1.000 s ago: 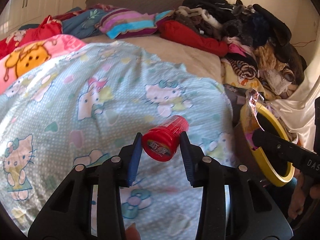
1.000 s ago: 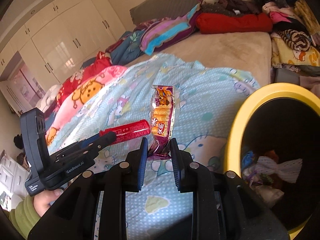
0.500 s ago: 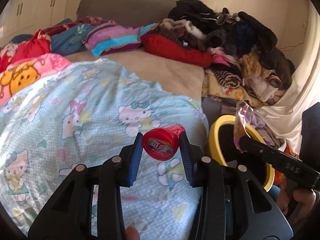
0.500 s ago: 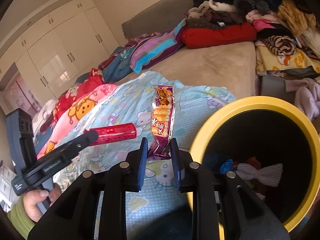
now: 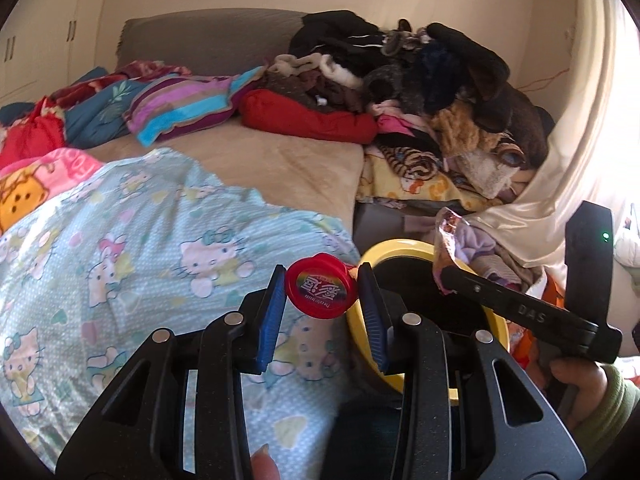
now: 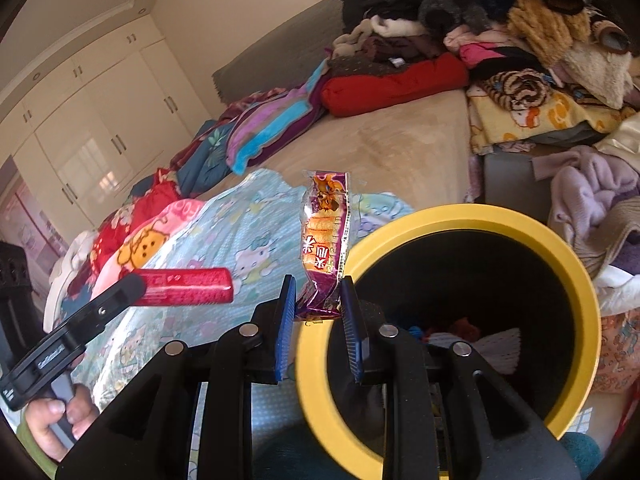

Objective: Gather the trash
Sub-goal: 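Carry the red tube and orange snack packet over the bin with both tools, then open both tools to drop the red tube and snack packet into the bin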

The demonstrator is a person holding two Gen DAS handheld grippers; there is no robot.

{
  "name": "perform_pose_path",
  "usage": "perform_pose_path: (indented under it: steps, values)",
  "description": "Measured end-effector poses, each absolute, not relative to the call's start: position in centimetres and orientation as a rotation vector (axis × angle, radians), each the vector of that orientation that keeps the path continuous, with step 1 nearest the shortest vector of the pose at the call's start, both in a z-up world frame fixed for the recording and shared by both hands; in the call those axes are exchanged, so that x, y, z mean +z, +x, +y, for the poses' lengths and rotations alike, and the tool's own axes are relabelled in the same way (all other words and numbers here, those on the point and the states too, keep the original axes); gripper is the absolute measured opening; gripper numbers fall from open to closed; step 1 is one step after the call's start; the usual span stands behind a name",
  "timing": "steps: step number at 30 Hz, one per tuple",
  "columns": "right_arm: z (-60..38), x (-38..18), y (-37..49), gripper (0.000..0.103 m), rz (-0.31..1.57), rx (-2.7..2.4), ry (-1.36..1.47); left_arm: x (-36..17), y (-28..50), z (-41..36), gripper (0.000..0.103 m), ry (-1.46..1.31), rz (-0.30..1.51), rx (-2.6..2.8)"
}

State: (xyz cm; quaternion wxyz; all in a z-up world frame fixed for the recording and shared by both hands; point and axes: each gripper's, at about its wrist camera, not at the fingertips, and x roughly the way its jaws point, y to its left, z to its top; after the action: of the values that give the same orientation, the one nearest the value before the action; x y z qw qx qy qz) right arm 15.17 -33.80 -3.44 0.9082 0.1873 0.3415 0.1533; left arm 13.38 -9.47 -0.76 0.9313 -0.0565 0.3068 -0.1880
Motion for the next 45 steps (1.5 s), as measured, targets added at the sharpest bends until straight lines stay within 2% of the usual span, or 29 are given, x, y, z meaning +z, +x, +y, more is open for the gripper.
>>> perform_pose_path:
  steps: [29, 36, 38, 39, 40, 42, 44, 45]
  values:
    - [-41.2, -6.1, 15.2, 0.022, 0.777, 0.184, 0.484, -3.1, 12.3, -19.3, 0.028, -0.014, 0.695, -0.557]
    - [-41.8, -7.1, 15.5, 0.025, 0.828, 0.172, 0.497, -4.9, 12.7, -21.1, 0.029, 0.005, 0.723, -0.590]
    - [-41.9, -7.3, 15.5, 0.035, 0.845, 0.165, 0.503, -5.5, 13.0, -21.4, 0.029, 0.012, 0.739, -0.590]
    - [-41.9, -7.4, 15.5, 0.040, 0.850, 0.159, 0.506, -5.7, 13.0, -21.4, 0.034, 0.014, 0.740, -0.582]
    - [-42.0, -7.4, 15.4, 0.048, 0.853, 0.156, 0.508, -5.8, 13.1, -21.3, 0.047, 0.011, 0.743, -0.575]
    - [-42.0, -7.2, 15.1, 0.052, 0.850, 0.148, 0.501, -5.8, 13.1, -20.7, 0.060, -0.005, 0.744, -0.563]
    - [-42.0, -6.8, 14.7, 0.062, 0.841, 0.141, 0.492, -5.5, 13.2, -19.9, 0.063, -0.020, 0.743, -0.548]
    - [-42.0, -6.6, 14.5, 0.063, 0.837, 0.137, 0.488, -5.3, 13.2, -19.5, 0.072, -0.023, 0.741, -0.530]
